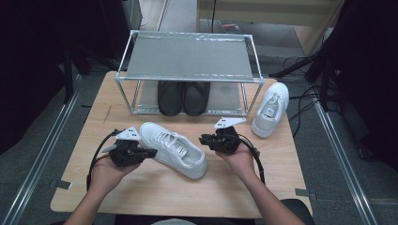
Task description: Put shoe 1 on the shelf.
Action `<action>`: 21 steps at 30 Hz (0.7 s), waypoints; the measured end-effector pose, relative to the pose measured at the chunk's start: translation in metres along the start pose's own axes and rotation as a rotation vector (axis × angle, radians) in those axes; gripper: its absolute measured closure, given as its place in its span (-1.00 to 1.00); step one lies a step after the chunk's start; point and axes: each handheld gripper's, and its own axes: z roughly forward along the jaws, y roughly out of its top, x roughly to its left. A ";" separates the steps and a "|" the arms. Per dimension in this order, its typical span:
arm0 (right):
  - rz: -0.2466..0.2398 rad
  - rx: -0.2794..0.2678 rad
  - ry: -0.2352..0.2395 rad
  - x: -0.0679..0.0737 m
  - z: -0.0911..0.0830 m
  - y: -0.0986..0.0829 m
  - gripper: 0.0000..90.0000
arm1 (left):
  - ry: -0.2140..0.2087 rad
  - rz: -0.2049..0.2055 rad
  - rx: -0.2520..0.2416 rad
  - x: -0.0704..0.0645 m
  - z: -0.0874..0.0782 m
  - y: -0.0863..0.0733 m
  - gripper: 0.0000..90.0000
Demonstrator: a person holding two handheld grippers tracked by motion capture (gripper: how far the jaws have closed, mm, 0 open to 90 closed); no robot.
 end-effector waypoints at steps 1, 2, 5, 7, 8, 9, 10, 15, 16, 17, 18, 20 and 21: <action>0.000 0.001 0.009 0.001 0.003 0.001 0.90 | 0.009 -0.008 0.008 0.003 0.004 -0.003 1.00; -0.003 0.008 0.019 0.002 0.006 0.002 0.92 | 0.011 -0.011 0.019 0.005 0.006 -0.005 1.00; -0.015 0.033 0.039 0.005 0.014 0.003 0.92 | 0.011 -0.035 0.042 0.013 0.014 -0.010 1.00; -0.029 0.048 0.050 0.008 0.019 0.003 0.93 | 0.002 -0.043 0.067 0.016 0.020 -0.013 1.00; -0.037 0.051 0.044 0.009 0.021 0.003 0.94 | -0.004 -0.046 0.077 0.018 0.023 -0.013 1.00; -0.037 0.052 0.045 0.009 0.021 0.004 0.94 | -0.006 -0.047 0.075 0.018 0.025 -0.014 1.00; -0.031 0.054 0.050 0.009 0.021 0.004 0.94 | -0.013 -0.044 0.080 0.018 0.026 -0.013 1.00; -0.018 0.065 0.073 0.008 0.020 0.003 0.99 | -0.029 -0.036 0.074 0.019 0.029 -0.012 1.00; -0.015 0.068 0.076 0.009 0.019 0.002 0.99 | -0.030 -0.034 0.074 0.019 0.029 -0.012 1.00; -0.019 0.068 0.080 0.009 0.019 0.002 0.99 | -0.029 -0.032 0.074 0.019 0.029 -0.012 1.00; -0.022 0.069 0.081 0.010 0.019 0.002 0.99 | -0.029 -0.031 0.073 0.019 0.030 -0.012 1.00; -0.026 0.074 0.083 0.012 0.018 0.001 0.99 | -0.033 -0.027 0.074 0.020 0.030 -0.012 1.00; -0.029 0.077 0.085 0.013 0.017 0.001 0.99 | -0.035 -0.028 0.073 0.020 0.030 -0.011 1.00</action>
